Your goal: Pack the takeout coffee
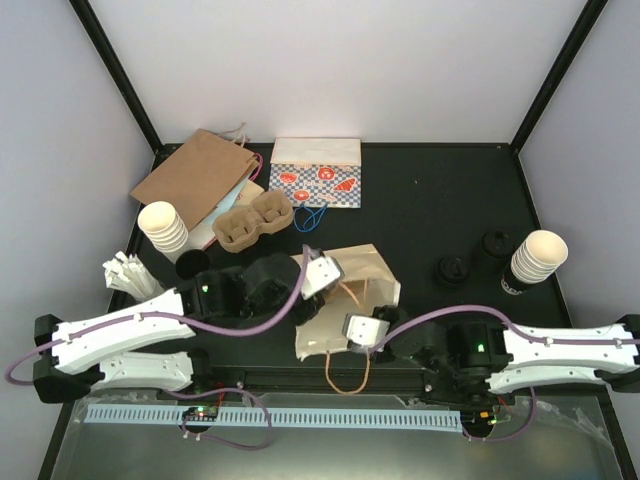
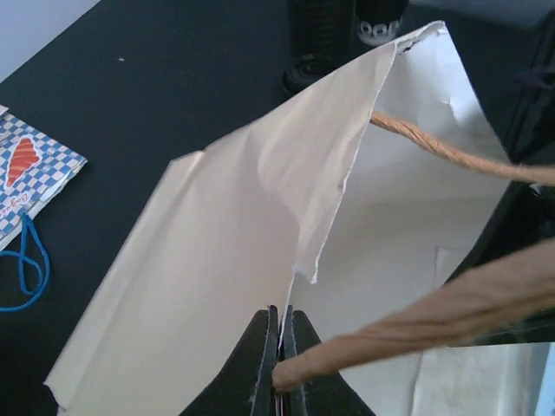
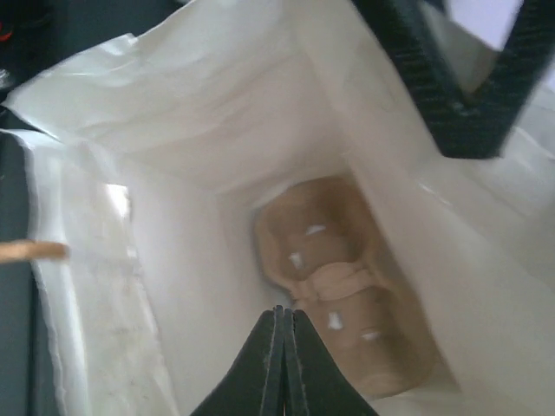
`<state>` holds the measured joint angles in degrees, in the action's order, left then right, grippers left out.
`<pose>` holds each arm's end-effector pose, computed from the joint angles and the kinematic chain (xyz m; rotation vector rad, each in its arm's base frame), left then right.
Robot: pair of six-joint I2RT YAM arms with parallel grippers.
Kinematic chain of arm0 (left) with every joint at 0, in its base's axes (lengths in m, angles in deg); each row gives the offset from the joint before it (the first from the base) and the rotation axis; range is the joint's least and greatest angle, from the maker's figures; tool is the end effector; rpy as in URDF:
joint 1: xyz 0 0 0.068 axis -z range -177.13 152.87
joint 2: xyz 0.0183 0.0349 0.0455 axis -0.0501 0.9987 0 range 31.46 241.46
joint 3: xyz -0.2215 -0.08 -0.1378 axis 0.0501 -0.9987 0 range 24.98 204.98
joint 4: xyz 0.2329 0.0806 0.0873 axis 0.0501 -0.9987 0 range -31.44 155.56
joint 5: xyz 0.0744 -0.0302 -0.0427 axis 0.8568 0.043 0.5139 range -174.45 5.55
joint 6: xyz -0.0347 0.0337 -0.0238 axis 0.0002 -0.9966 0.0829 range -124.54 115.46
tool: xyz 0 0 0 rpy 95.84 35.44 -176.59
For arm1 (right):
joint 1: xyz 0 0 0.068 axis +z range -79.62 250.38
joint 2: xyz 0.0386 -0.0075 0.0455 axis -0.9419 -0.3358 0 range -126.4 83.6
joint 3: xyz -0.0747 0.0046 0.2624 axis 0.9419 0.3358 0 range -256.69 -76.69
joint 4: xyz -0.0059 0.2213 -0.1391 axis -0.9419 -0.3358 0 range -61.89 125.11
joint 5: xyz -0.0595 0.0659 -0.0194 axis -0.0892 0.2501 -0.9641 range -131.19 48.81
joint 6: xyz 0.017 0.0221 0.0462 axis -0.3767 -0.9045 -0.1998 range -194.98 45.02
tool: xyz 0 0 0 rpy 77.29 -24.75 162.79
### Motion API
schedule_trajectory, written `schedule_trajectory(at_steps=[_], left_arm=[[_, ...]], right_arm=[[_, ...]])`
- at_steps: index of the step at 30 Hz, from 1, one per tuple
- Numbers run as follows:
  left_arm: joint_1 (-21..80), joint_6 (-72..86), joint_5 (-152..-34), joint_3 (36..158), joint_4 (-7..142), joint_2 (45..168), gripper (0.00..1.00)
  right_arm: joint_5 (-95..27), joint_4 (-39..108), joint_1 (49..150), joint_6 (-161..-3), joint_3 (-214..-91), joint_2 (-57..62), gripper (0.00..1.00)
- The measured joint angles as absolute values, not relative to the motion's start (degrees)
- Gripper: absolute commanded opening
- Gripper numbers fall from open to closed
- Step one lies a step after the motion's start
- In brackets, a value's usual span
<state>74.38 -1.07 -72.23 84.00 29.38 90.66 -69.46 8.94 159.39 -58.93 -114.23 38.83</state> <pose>0.0762 -0.2040 0.3351 1.1478 1.9163 -0.4968 0.0200 0.1708 0.2701 -1.4702 1.4800 0.2431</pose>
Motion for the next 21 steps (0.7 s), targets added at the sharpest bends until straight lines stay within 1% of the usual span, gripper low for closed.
schedule_trajectory(at_steps=[4,7,10,13,16,18,21], left_arm=[[64.7,1.9,-80.7,89.1,28.8,92.3,0.02],[56.2,5.2,-89.1,92.7,28.5,94.6,0.03],[50.1,8.0,-95.8,96.2,27.8,98.2,0.03],[45.1,10.1,-101.8,100.5,26.3,103.4,0.03],[41.3,11.3,-107.1,104.7,25.1,109.2,0.03],[39.2,11.8,-110.4,106.9,24.5,113.0,0.03],[36.2,12.3,-114.7,110.2,23.4,118.5,0.03]], right_arm=[[-68.5,6.1,153.8,-59.8,-119.9,40.1,0.02],[-65.2,5.2,145.1,-60.7,-124.6,41.2,0.08],[-63.1,4.6,135.6,-64.0,-128.2,40.6,0.09],[-62.4,0.4,127.8,-70.3,-135.4,35.4,0.22],[-61.3,-5.9,122.6,-75.9,-146.0,26.5,0.29],[-61.1,-8.8,121.3,-79.0,-150.7,21.6,0.42],[-60.9,-12.5,120.2,-82.7,-152.9,17.9,0.46]])
